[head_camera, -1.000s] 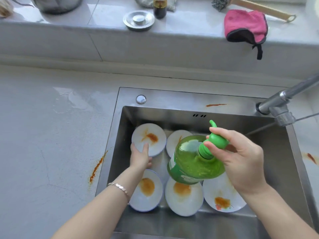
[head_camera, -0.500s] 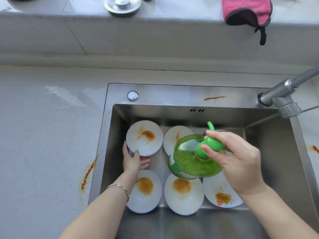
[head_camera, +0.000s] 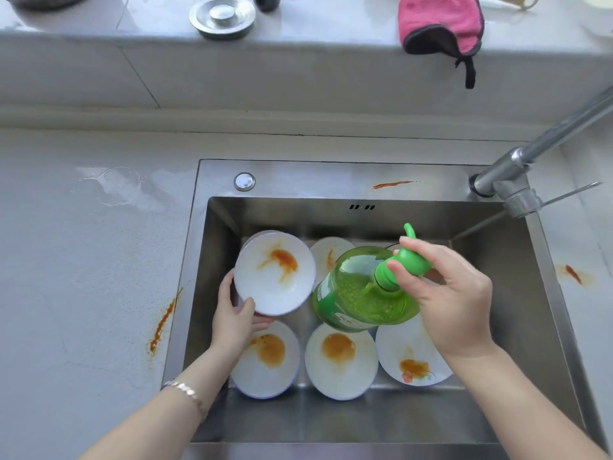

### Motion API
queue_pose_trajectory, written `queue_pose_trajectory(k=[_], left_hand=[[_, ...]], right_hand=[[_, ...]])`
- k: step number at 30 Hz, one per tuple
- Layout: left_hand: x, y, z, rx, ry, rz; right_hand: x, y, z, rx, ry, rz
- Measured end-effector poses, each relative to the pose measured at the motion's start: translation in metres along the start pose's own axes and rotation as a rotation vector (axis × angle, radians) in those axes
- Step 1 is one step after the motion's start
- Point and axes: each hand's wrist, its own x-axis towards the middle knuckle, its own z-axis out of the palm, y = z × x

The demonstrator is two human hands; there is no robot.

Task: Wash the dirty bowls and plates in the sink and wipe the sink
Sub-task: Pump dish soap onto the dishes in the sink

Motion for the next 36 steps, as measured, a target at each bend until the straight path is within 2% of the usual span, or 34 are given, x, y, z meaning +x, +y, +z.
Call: queue_pose_trajectory(k=[4, 11, 17, 24, 26, 31, 33, 36], left_hand=[[-0.031, -0.017, -0.019, 0.128, -0.133, -0.012], [-0.049, -0.05, -0.008, 0.267, -0.365, -0.138], [-0.039, -0.057, 0.001, 0.284, -0.385, -0.189], [-0.039, -0.06, -0.002, 0.305, -0.42, -0.191], [-0.041, -0.057, -0.004, 0.374, -0.414, -0.195], [-0.042, -0.021, -0.011, 0.702, -0.25, 0.012], [-0.046, 0.003, -0.014, 0.555, -0.276, 0.155], [-0.068, 0.047, -0.004, 0.261, -0.485, 0.386]], right_hand=[[0.003, 0.001, -0.009, -0.059, 0.038, 0.006], [-0.002, 0.006, -0.019, -0.092, 0.041, 0.043], [-0.009, 0.004, -0.025, -0.08, 0.035, 0.066], [-0.01, -0.006, -0.021, -0.1, 0.013, -0.023], [-0.008, -0.012, -0.019, -0.096, 0.009, -0.058], [0.01, -0.035, -0.024, -0.066, 0.005, -0.143], [0.021, -0.046, -0.023, -0.053, -0.002, -0.184], [0.037, -0.063, -0.008, -0.009, -0.024, -0.176]])
